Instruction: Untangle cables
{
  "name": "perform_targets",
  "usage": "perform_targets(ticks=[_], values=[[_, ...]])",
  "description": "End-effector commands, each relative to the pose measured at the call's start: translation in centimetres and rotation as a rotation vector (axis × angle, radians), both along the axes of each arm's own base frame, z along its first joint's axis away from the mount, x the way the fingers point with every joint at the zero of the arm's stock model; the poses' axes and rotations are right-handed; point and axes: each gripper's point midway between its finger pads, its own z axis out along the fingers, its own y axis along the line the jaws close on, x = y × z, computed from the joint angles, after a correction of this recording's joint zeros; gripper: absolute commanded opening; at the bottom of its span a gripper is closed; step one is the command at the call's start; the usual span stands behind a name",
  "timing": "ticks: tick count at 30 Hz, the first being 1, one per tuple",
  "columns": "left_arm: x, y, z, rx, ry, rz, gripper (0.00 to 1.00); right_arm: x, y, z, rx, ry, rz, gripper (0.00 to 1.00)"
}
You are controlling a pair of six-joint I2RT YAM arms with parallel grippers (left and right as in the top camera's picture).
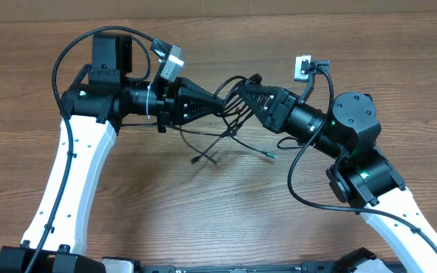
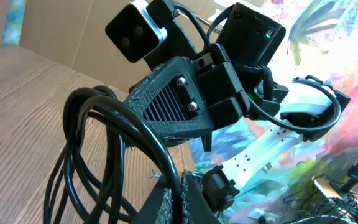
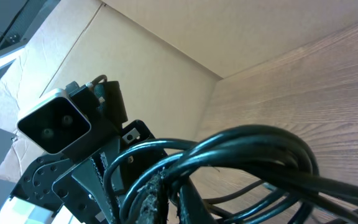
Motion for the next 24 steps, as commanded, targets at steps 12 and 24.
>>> perform_targets(ticks=[12, 24], values=[[-1.0, -0.1, 1.0, -0.036, 0.000, -0.038, 0.04, 1.1, 0.3, -0.2, -0.010, 0.004, -0.017, 0.43], [-1.0, -0.1, 1.0, -0.035, -0.001, -0.038, 0.05, 1.3, 0.4, 0.3, 0.007, -0.021, -0.014, 0.18]])
